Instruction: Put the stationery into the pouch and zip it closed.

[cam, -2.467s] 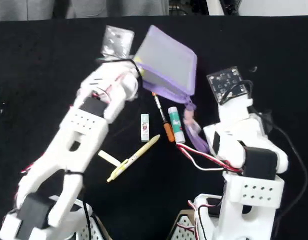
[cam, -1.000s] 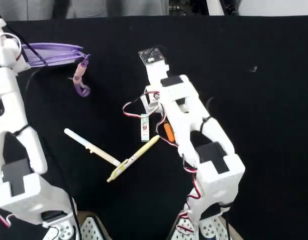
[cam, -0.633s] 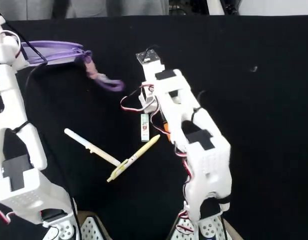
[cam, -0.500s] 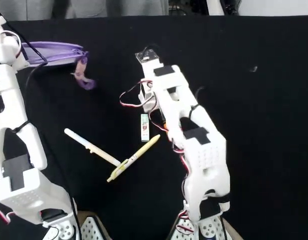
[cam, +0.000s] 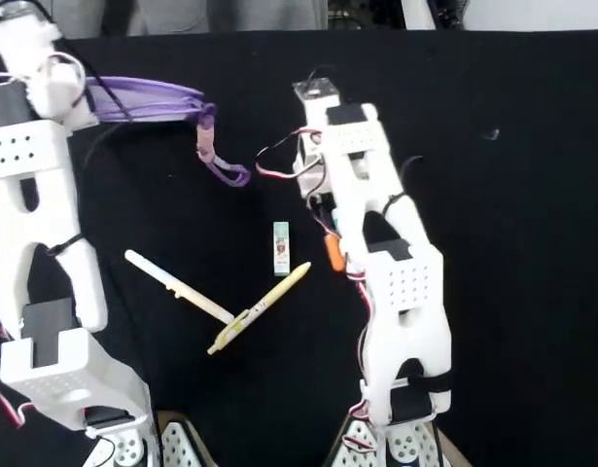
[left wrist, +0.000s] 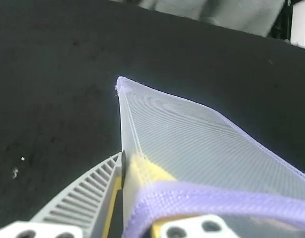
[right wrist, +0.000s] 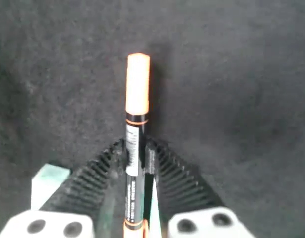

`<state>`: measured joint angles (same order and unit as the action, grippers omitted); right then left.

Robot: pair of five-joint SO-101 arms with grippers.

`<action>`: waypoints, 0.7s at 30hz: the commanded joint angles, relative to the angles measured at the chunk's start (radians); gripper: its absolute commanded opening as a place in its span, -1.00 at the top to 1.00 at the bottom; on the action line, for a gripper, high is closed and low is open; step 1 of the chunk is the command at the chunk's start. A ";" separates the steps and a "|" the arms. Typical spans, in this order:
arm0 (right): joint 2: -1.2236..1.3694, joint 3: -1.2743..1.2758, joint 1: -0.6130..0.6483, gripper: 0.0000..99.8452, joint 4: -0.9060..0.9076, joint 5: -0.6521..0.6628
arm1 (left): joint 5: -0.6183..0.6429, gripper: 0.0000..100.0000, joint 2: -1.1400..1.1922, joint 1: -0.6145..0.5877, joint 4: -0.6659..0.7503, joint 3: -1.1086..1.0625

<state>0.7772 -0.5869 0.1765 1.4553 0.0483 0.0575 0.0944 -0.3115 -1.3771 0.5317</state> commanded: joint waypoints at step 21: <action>-0.708 -0.305 0.011 0.98 0.132 0.060 | 0.015 0.94 0.072 0.077 -0.006 0.093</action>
<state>0.1972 -0.8462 0.1488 1.6026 0.1082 0.0575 0.1803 -0.2470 -1.3786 0.5854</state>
